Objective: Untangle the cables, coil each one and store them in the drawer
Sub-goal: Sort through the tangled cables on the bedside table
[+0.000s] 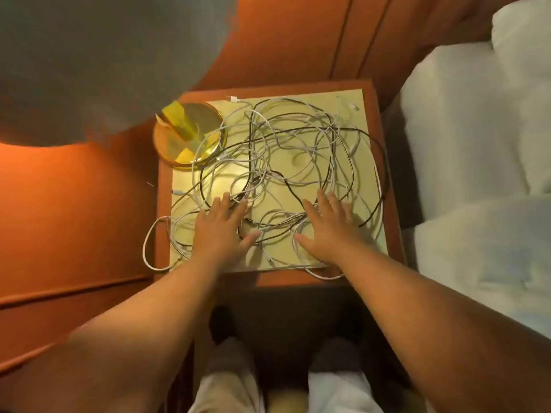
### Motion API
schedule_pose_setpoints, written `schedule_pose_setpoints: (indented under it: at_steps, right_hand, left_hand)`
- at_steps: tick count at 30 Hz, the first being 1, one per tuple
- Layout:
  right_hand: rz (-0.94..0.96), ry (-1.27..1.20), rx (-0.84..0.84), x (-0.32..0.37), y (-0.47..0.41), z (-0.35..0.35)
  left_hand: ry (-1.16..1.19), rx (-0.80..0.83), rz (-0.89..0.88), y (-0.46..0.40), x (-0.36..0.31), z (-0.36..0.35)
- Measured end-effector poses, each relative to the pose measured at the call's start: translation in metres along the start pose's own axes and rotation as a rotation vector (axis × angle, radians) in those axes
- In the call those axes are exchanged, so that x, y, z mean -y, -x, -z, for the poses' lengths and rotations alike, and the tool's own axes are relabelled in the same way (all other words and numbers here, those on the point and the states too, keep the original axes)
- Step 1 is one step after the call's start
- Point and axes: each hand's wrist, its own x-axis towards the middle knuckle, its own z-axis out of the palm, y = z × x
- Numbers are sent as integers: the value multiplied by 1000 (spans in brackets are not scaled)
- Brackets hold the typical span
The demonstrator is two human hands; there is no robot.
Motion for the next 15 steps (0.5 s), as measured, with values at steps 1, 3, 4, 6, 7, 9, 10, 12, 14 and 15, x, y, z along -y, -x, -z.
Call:
schedule_pose_setpoints:
  at_steps: [1,3,4,6,7,9,10,12,14,15]
  right_hand:
    - [11,32,-28,-1,-5,-9]
    - [9,83,-86,-5,-17,-24]
    - [17,102,-124,-7,-21,-32]
    - [31,127,-196,-10,-26,-45]
    - [28,144,-222,-10,-28,-49]
    - [18,161,-258,-11,-30,-54]
    - [16,161,-272,-11,-31,-55]
    - [23,142,-306,-10,-31,-57]
    - [28,134,-329,-12,-31,-58]
    - [31,132,-342,-12,-31,-59]
  left_hand:
    - [-19,-35,0,-4,-3,-5]
    - [-52,-105,11,-17,-8,-15]
    - [-50,-119,-1,-23,-10,-19]
    - [-51,-153,-27,-31,-12,-31]
    - [-60,-184,-34,-33,-11,-38]
    - [-55,-238,-33,-36,-9,-48]
    - [-45,-253,-32,-37,-8,-50]
    - [-36,-279,-38,-37,-8,-54]
    - [-34,-310,-49,-39,-7,-55]
    - [-32,-324,-52,-39,-6,-56]
